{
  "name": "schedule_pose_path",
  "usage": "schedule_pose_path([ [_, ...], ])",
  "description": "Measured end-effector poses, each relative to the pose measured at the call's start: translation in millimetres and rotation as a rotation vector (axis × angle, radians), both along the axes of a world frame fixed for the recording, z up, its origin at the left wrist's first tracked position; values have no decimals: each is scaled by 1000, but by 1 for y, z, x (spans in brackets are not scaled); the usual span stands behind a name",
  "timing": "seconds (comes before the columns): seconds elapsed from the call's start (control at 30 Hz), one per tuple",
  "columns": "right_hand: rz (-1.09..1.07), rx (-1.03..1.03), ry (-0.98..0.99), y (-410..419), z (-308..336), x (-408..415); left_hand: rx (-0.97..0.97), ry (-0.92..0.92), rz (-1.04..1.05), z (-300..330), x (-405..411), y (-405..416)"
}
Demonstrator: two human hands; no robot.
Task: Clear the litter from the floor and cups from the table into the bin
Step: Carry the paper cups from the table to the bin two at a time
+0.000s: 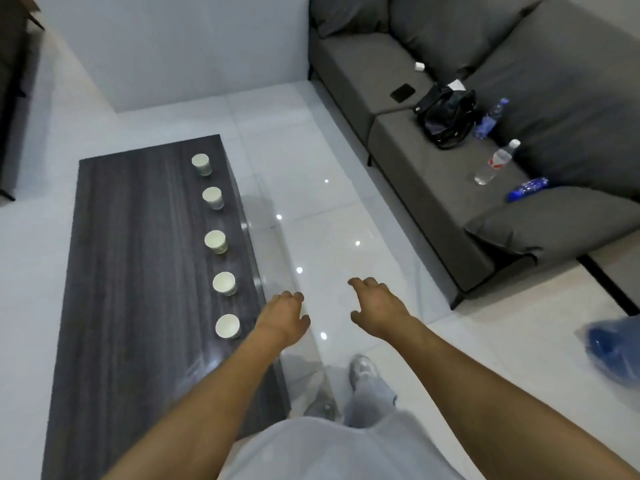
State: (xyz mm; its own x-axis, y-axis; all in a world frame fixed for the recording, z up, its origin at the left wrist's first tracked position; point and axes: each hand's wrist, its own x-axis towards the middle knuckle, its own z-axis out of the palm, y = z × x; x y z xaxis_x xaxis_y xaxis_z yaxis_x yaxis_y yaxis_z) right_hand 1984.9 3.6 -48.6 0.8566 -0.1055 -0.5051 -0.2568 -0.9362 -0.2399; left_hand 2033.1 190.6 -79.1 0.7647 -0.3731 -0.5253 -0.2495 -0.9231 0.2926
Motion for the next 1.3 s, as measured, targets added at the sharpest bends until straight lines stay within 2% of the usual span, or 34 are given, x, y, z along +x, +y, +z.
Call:
schedule_pose_path([
  [0.27, 312, -16, 51, -29, -6, 115, 31, 61, 297, -10, 57, -20],
  [0.43, 527, -27, 71, -17, -14, 182, 36, 39, 533, -11, 75, -11],
  [0.77, 906, 10, 149, 98, -49, 270, 149, 158, 835, -38, 80, 50],
  [1.1, 1173, -63, 234, 193, -89, 329, 72, 295, 1182, -76, 112, 107],
  [1.3, 1360, -75, 262, 240, -153, 344, 44, 347, 1397, -133, 115, 115],
])
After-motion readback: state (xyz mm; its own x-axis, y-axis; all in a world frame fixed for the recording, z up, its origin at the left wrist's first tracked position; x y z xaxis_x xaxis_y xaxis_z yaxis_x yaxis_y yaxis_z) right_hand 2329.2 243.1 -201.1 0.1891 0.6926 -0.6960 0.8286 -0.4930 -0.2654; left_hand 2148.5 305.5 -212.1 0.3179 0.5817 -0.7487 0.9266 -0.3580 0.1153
